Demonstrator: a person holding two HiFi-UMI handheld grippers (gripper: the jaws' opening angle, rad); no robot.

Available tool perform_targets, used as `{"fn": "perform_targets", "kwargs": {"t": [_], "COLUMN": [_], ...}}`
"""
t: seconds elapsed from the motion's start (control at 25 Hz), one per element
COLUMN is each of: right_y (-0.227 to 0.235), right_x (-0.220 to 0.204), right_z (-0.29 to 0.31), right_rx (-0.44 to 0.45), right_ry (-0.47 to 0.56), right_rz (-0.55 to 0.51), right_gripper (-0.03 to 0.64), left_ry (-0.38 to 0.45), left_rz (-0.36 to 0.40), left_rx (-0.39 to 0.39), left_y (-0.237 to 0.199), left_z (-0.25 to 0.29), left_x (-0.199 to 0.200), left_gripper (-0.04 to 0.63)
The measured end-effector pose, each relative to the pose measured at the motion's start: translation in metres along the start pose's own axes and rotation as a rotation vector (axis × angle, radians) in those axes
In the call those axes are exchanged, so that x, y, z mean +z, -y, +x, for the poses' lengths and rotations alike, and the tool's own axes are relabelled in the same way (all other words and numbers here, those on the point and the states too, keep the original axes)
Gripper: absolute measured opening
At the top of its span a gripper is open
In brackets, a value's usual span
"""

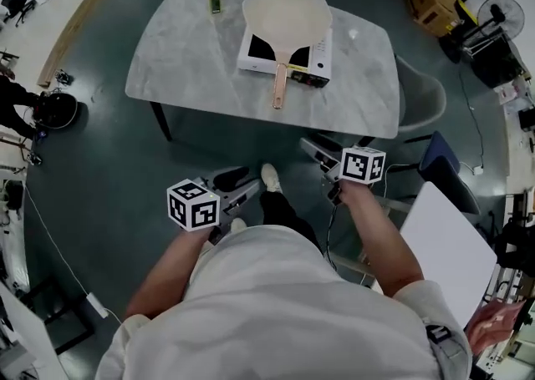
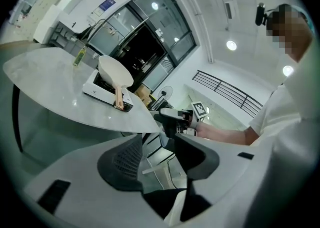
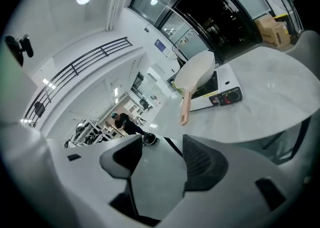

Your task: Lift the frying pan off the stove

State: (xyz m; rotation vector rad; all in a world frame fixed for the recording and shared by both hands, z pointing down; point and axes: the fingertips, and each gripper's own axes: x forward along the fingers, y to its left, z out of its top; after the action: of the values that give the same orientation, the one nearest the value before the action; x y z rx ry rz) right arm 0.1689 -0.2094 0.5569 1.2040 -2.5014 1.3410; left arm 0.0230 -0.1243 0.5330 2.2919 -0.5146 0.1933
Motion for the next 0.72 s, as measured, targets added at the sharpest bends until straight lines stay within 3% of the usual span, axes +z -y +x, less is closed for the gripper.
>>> {"fn": "perform_targets", "kwargs": {"t": [0.4, 0.72], "right_y": [0.091, 0.108], "right_x": [0.126, 0.149], "right_z": [0.134, 0.218], "right_rx": [0.196, 0.295], "right_ry": [-0.107, -0.225], "right_rz": [0.207, 0.322], "right_gripper": [0.332, 0.357], "left_ry": [-0.036, -0.025], "left_rz": [-0.145, -0.283], "left_rx": [0.064, 0.067], "left_y": [-0.1, -0.156], "left_z": [0.109, 0.181], "left_x": [0.071, 0.098], "left_gripper": [0.26, 0.272]}}
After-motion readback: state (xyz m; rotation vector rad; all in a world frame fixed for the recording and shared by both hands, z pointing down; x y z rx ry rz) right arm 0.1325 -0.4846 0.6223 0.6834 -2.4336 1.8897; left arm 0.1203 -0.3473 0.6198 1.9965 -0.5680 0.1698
